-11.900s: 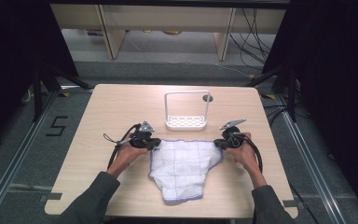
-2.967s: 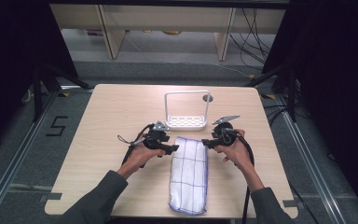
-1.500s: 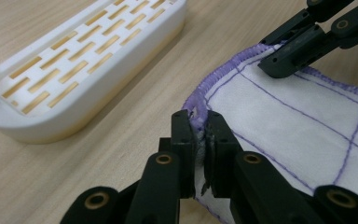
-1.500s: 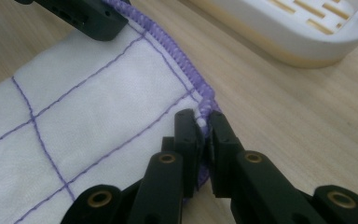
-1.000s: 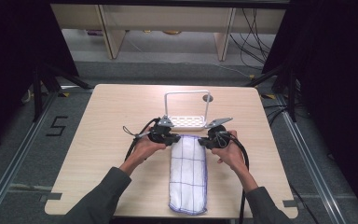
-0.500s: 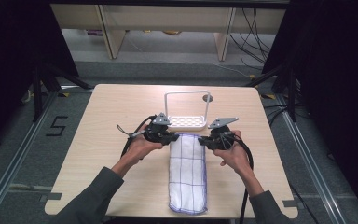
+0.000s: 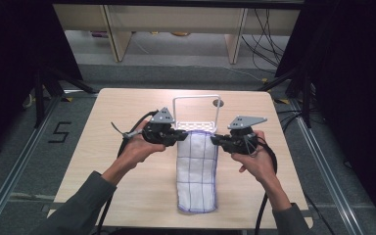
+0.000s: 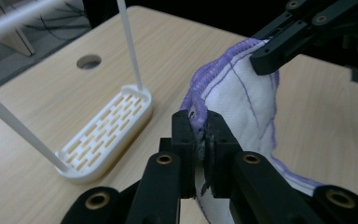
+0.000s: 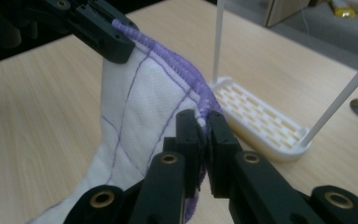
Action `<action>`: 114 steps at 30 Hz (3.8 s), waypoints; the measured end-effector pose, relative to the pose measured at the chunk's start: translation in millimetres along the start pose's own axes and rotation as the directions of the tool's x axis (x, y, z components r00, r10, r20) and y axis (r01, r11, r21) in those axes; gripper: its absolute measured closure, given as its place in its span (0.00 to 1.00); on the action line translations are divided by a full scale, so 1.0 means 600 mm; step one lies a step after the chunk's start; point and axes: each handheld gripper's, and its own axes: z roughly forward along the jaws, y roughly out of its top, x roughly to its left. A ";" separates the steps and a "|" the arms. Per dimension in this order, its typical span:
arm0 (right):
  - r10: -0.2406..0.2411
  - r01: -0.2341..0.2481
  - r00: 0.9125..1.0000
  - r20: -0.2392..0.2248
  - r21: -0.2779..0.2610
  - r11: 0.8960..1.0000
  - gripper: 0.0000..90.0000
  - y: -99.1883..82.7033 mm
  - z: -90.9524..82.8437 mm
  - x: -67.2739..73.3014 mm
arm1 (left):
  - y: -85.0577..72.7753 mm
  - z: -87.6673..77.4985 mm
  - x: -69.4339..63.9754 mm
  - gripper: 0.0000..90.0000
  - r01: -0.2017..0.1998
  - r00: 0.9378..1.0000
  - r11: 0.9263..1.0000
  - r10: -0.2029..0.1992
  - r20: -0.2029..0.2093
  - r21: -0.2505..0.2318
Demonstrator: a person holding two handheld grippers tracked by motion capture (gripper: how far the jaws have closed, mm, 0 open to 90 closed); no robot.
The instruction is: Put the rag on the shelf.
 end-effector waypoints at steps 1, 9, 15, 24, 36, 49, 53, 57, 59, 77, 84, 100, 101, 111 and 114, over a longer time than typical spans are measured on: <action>0.002 -0.002 1.000 -0.001 -0.011 1.000 0.95 0.009 -0.009 0.002 | 0.010 -0.008 0.000 0.93 -0.003 1.000 1.000 0.003 0.003 -0.007; -0.059 0.062 0.997 0.044 -0.073 0.995 0.95 0.092 -0.047 0.002 | 0.084 -0.050 0.007 0.93 -0.043 0.997 0.999 0.042 -0.061 -0.018; -0.047 0.051 0.997 0.059 -0.083 0.995 0.95 0.134 -0.048 -0.019 | 0.118 -0.057 0.034 0.93 -0.040 0.995 0.999 0.037 -0.097 -0.033; -0.062 0.070 0.994 0.092 -0.083 0.994 0.95 0.195 -0.040 -0.043 | 0.156 -0.060 0.071 0.93 -0.035 0.986 0.998 0.026 -0.164 -0.054; -0.022 0.038 0.993 0.118 -0.140 0.989 0.95 0.240 -0.020 -0.074 | 0.194 -0.053 0.110 0.93 -0.027 0.969 0.996 0.005 -0.249 -0.085; 0.016 0.010 0.985 0.169 -0.153 0.988 0.95 0.267 -0.005 -0.111 | 0.220 -0.030 0.141 0.93 -0.023 0.960 0.995 -0.004 -0.279 -0.094; 0.032 -0.003 0.984 0.176 -0.163 0.987 0.95 0.277 -0.002 -0.120 | 0.230 -0.025 0.151 0.93 -0.004 0.958 0.993 -0.031 -0.286 -0.121; 0.048 -0.015 0.984 0.174 -0.182 0.983 0.95 0.288 0.001 -0.129 | 0.240 -0.025 0.165 0.93 0.012 0.955 0.990 -0.054 -0.292 -0.143; 0.051 -0.017 0.982 0.180 -0.187 0.982 0.95 0.293 0.003 -0.134 | 0.244 -0.021 0.173 0.93 0.016 0.952 0.989 -0.061 -0.299 -0.148; 0.111 -0.074 0.953 0.283 -0.139 0.987 0.95 0.293 0.093 -0.188 | 0.203 0.064 0.248 0.92 0.084 0.933 0.977 -0.145 -0.328 -0.194; 0.136 -0.114 0.946 0.296 -0.092 0.989 0.94 0.282 0.128 -0.207 | 0.174 0.094 0.263 0.92 0.110 0.929 0.979 -0.162 -0.332 -0.171; 0.162 -0.168 0.941 0.297 -0.006 0.986 0.91 0.241 0.177 -0.231 | 0.135 0.135 0.282 0.91 0.159 0.925 0.982 -0.185 -0.331 -0.105; 0.160 -0.171 0.939 0.305 0.009 0.985 0.90 0.239 0.180 -0.230 | 0.133 0.135 0.282 0.90 0.158 0.928 0.983 -0.180 -0.327 -0.093; 0.203 -0.220 0.925 0.321 0.019 0.975 0.71 0.219 0.180 -0.236 | 0.110 0.100 0.278 0.74 0.189 0.926 0.979 -0.203 -0.319 -0.074; 0.218 -0.233 0.924 0.315 0.010 0.973 0.71 0.214 0.169 -0.237 | 0.100 0.080 0.276 0.73 0.201 0.929 0.977 -0.211 -0.303 -0.064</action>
